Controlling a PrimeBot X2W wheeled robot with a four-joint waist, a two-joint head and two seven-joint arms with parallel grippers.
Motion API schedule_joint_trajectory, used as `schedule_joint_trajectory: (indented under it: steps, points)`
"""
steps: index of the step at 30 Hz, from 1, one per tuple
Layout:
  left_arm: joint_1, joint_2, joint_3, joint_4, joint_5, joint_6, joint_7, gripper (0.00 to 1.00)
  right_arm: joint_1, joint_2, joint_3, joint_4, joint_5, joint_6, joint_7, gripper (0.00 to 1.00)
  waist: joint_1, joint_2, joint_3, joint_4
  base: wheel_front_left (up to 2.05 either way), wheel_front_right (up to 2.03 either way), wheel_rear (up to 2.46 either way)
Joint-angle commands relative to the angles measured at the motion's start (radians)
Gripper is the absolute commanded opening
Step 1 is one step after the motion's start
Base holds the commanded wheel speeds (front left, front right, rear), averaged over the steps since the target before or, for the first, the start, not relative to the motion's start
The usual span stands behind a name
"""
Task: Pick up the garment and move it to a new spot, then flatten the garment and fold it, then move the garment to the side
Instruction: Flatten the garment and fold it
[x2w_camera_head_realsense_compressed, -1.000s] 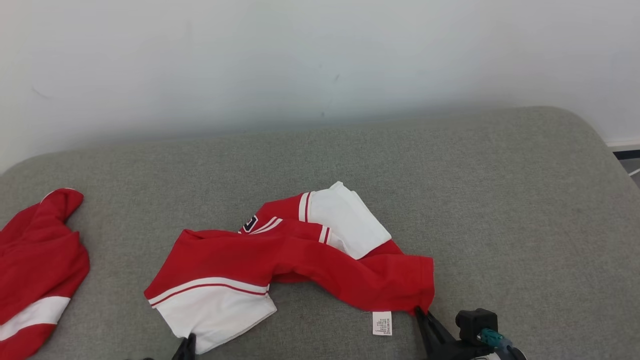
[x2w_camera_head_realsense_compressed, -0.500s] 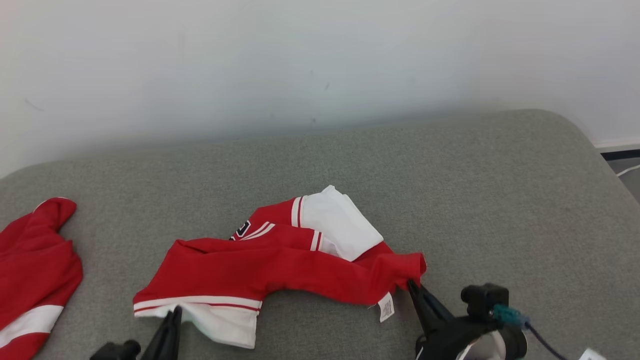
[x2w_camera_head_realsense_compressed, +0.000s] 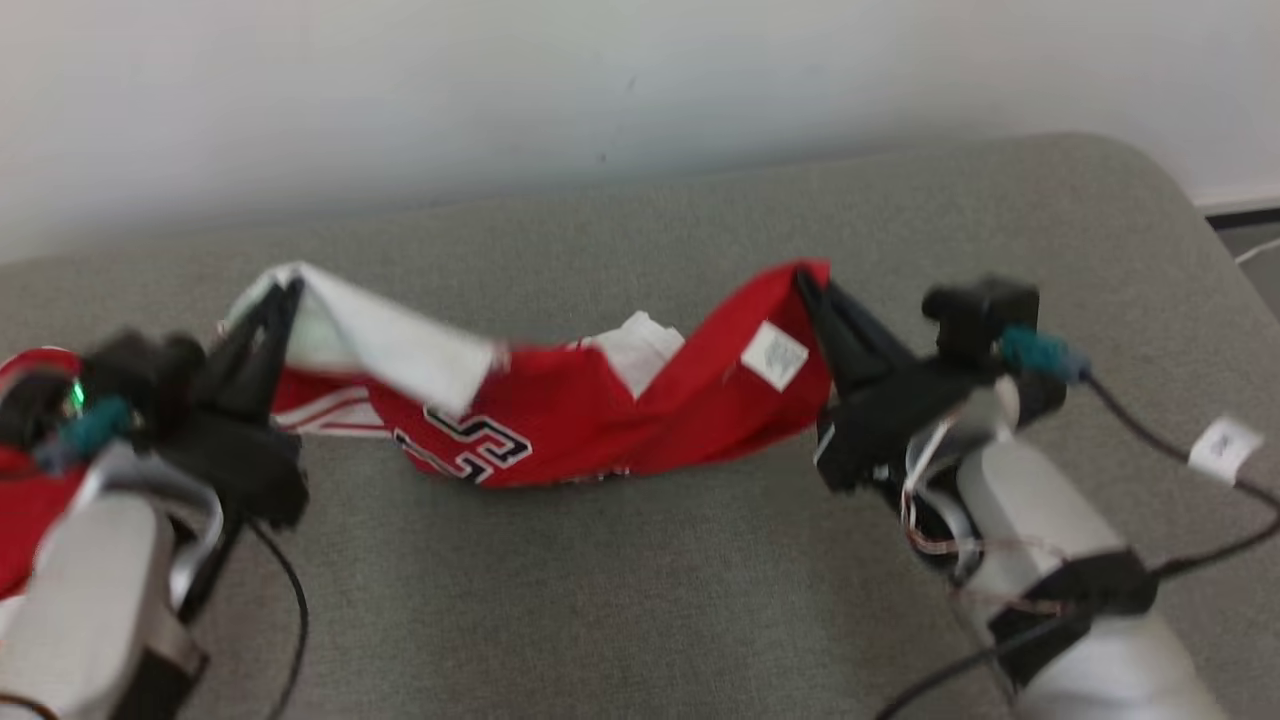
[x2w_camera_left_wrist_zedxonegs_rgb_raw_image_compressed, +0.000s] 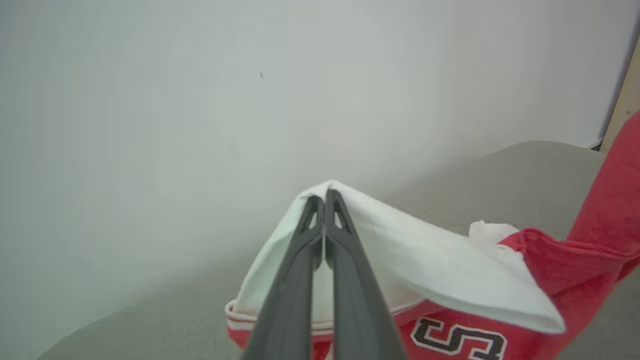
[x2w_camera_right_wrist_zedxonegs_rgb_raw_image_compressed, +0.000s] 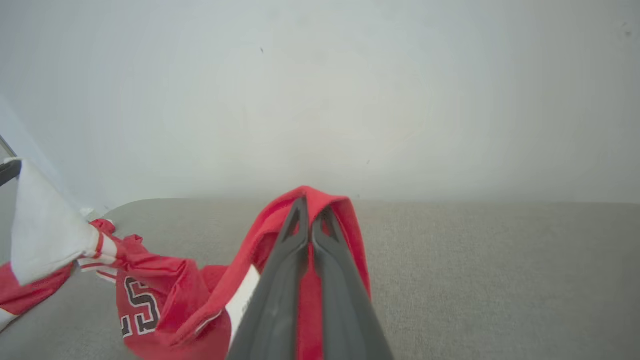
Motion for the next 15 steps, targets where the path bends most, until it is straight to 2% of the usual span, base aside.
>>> schedule_joint_trajectory:
  steps: [1, 8, 15]
  points:
    - [-0.034, 0.019, -0.006, 0.002, -0.015, 0.001, 0.009, 0.0, -0.038, -0.007, 0.005, 0.005, -0.006, 0.001, 0.001, 0.0, -0.0001, -0.0001, 0.058, -0.008, 0.0, 0.0, 0.0]
    - [-0.347, 0.105, -0.091, 0.067, -0.094, 0.001, 0.046, 0.0, -0.362, 0.003, 0.012, 0.102, 0.026, 0.001, 0.007, 0.0, -0.0001, -0.0001, 0.172, -0.006, 0.0, 0.0, 0.0]
    - [-0.666, 0.156, -0.162, 0.181, -0.156, 0.001, 0.046, 0.0, -0.697, 0.005, 0.018, 0.262, 0.096, 0.001, 0.023, 0.0, -0.0001, -0.0001, 0.278, -0.004, 0.0, 0.0, 0.0]
